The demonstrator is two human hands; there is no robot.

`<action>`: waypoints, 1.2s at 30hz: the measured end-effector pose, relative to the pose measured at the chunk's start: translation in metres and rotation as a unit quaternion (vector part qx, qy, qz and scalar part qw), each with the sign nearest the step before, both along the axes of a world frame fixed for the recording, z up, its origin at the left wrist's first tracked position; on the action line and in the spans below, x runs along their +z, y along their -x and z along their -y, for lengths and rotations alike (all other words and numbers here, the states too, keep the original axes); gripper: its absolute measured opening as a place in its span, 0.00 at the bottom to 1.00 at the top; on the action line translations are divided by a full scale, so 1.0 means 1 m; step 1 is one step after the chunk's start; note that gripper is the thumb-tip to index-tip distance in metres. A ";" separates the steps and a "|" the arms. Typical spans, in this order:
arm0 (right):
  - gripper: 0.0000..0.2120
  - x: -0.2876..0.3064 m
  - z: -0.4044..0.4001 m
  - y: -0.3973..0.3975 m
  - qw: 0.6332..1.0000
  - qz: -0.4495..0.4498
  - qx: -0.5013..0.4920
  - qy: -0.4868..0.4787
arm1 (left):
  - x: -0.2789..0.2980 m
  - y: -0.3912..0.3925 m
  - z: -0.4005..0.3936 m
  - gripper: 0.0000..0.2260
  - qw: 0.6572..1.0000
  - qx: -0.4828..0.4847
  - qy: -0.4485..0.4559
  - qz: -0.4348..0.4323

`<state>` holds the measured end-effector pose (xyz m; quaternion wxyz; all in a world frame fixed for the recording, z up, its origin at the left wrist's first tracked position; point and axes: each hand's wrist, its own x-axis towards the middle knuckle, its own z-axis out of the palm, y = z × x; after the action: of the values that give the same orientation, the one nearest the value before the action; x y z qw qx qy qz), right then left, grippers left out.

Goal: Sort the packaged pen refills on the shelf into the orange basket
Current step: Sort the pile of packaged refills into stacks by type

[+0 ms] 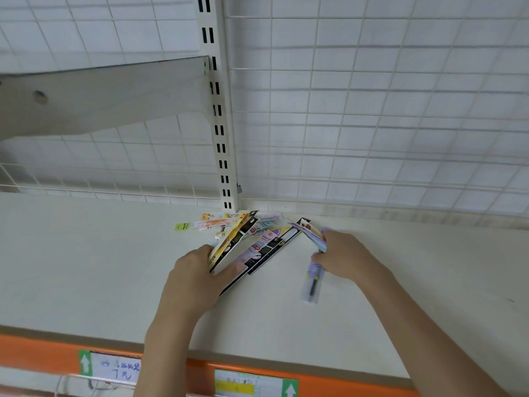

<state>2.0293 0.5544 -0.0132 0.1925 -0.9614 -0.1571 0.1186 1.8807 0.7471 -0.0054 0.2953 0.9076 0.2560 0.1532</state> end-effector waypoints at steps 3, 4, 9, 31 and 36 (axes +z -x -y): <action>0.18 0.003 0.005 -0.001 1.000 -0.007 -0.002 -0.002 | -0.002 -0.005 0.001 0.20 0.999 -0.020 -0.005 -0.032; 0.16 0.004 0.007 -0.001 1.000 -0.009 -0.004 -0.006 | -0.003 -0.007 0.001 0.19 0.998 -0.030 -0.013 -0.051; 0.15 0.012 0.012 0.002 0.999 0.001 -0.025 0.036 | -0.009 -0.016 -0.001 0.13 0.990 -0.056 -0.028 -0.129; 0.07 0.019 0.046 0.009 0.991 0.030 -0.099 -0.086 | 0.016 -0.065 0.049 0.14 0.994 -0.081 -0.011 -0.077; 0.06 0.021 0.051 0.016 0.985 0.053 -0.112 -0.119 | 0.012 -0.080 0.060 0.23 0.990 -0.050 -0.043 -0.126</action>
<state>2.0136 0.5034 0.0074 0.3089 -0.9481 -0.0711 0.0256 1.9603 0.6872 0.0065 0.2285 0.9433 0.2384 0.0337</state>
